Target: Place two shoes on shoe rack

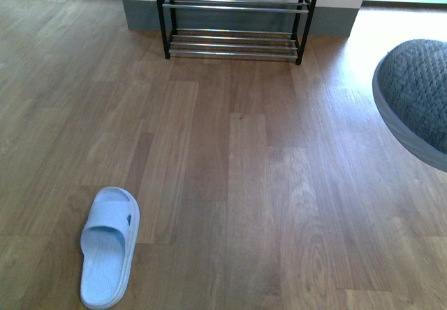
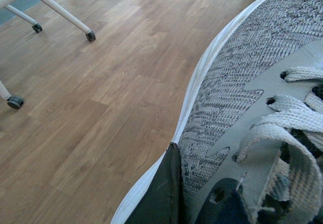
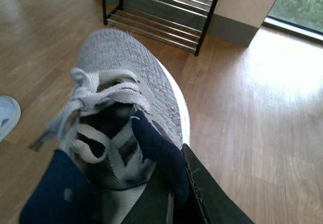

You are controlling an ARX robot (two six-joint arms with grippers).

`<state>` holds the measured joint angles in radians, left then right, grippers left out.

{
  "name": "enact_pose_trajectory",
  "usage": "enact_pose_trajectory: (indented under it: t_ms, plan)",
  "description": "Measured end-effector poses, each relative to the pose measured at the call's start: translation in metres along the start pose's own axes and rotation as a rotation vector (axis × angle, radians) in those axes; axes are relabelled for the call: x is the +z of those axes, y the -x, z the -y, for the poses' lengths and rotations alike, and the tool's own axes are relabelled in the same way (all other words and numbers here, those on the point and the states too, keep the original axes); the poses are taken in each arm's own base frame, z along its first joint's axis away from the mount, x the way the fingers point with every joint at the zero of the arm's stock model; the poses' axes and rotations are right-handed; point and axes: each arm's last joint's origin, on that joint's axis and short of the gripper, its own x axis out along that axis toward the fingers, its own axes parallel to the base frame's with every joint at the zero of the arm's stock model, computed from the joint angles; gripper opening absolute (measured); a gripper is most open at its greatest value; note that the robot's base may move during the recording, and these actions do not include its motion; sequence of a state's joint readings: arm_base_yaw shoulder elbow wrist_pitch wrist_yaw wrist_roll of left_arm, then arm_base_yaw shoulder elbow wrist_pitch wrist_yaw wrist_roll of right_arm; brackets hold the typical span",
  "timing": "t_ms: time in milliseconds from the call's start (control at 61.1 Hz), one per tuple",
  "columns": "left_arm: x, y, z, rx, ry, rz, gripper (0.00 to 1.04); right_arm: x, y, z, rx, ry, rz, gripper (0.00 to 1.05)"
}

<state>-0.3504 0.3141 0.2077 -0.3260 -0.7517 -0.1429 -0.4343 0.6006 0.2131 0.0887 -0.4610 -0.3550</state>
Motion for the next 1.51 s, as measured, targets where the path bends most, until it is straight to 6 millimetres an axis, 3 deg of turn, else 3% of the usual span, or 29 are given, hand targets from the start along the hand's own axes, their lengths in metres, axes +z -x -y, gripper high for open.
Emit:
enact_pose_trajectory:
  t_ms: [1507]
  plan:
    - [-0.0001,0.0000,0.0004,-0.013,0.000,-0.002,0.02,-0.0007,0.0001,0.0002,-0.007,-0.003,-0.004,0.01]
